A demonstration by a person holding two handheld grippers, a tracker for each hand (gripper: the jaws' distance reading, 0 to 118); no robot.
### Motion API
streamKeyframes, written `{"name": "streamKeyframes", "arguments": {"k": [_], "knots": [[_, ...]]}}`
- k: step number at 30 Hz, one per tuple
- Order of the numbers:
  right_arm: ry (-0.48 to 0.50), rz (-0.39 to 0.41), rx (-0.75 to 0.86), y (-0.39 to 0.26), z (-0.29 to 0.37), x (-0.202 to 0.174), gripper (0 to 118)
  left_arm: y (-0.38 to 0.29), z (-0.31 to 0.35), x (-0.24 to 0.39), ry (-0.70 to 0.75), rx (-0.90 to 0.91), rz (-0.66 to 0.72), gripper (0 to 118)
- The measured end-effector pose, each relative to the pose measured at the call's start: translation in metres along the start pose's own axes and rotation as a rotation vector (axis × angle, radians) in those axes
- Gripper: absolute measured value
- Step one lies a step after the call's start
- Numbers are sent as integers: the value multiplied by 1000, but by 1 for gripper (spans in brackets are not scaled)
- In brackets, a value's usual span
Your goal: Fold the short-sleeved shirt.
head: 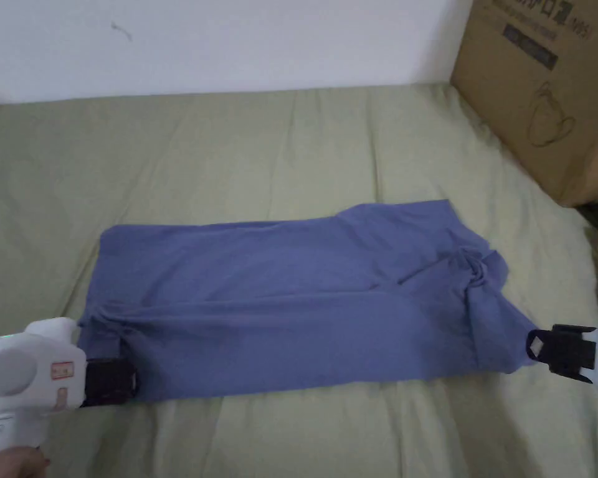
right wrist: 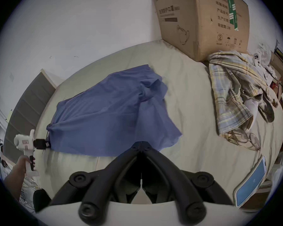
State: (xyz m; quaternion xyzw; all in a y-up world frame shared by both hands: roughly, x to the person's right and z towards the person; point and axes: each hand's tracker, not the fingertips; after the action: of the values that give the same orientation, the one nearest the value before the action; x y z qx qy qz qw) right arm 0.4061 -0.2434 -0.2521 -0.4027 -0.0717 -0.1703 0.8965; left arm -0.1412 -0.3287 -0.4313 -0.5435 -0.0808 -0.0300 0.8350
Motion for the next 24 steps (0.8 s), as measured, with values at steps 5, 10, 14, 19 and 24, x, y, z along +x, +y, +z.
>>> {"name": "streamKeyframes", "arguments": {"k": [5,10,14,19,24], "knots": [[-17,-74,5,19,-12,30,1,-1,29,-25,-142,154,84,6],[-1,-125,-80,33,-53,57,97,-1,48,-29,-153,133,122,6],[-10,-279,-142,45,-91,78,97,-1,49,-25,-146,127,112,6],[-9,-264,-189,43,-115,76,42,-1,39,-22,-132,108,105,6],[33,-244,-142,40,-108,70,5,-2,36,-21,-126,104,101,6]]}}
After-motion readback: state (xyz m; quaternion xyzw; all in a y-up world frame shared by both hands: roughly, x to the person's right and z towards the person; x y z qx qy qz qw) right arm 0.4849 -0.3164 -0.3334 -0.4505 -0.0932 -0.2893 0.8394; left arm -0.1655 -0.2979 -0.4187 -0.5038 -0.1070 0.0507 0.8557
